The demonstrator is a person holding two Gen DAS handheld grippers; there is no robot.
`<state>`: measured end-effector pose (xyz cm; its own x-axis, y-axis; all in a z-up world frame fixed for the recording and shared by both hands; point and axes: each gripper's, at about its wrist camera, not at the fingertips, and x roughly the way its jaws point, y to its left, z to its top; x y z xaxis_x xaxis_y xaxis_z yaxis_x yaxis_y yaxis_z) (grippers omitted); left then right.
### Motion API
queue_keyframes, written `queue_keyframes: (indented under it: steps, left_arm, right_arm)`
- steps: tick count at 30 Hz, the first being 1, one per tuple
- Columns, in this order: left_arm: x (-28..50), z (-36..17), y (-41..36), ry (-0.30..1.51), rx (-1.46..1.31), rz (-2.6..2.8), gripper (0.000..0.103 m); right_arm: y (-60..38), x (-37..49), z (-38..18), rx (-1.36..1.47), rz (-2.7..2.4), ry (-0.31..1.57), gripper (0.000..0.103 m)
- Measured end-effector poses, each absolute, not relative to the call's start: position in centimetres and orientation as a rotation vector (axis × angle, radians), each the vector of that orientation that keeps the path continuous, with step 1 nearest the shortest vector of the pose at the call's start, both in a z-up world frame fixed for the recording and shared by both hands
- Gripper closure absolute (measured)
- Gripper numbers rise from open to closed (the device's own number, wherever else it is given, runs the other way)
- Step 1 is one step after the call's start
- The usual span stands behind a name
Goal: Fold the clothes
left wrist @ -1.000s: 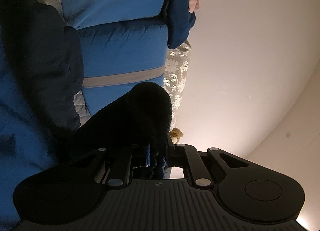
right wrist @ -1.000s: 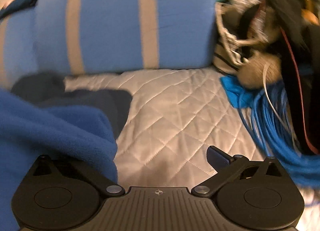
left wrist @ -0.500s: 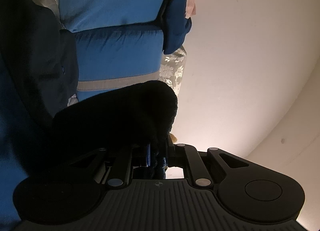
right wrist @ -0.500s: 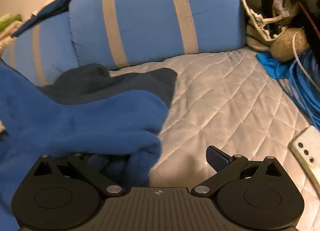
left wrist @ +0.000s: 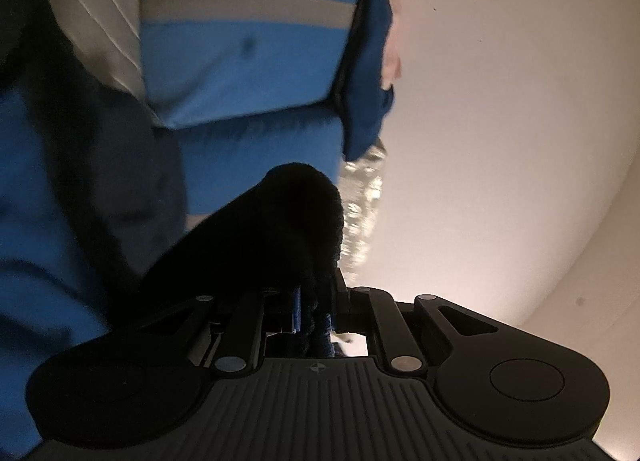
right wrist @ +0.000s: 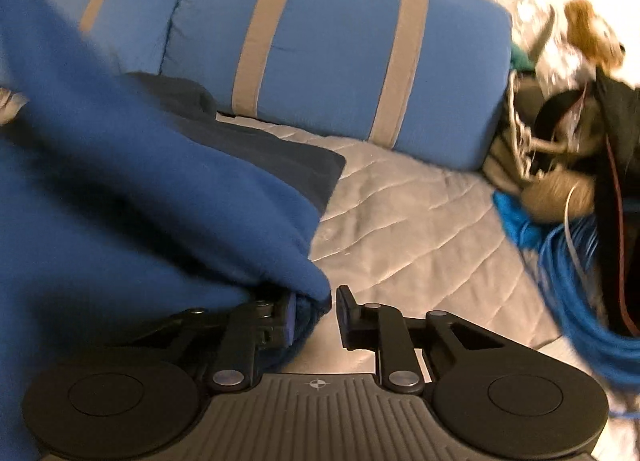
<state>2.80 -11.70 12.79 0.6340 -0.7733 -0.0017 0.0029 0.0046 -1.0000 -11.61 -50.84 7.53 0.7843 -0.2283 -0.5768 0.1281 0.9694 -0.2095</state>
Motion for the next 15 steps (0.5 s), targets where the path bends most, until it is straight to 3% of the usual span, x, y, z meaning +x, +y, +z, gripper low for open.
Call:
queue_keyframes:
  steps: [6,15]
  left_arm:
    - [2.2,11.1,-8.9,0.775,-1.299,-0.623,0.090]
    - [0.3,9.1,-6.9,0.923,-0.844,-0.563,0.090]
  right_arm:
    - [-50.5,-12.0,7.0,-0.293,-0.168,0.646,0.082]
    - [-51.3,-11.8,7.2,-0.201,-0.152,0.665,0.082]
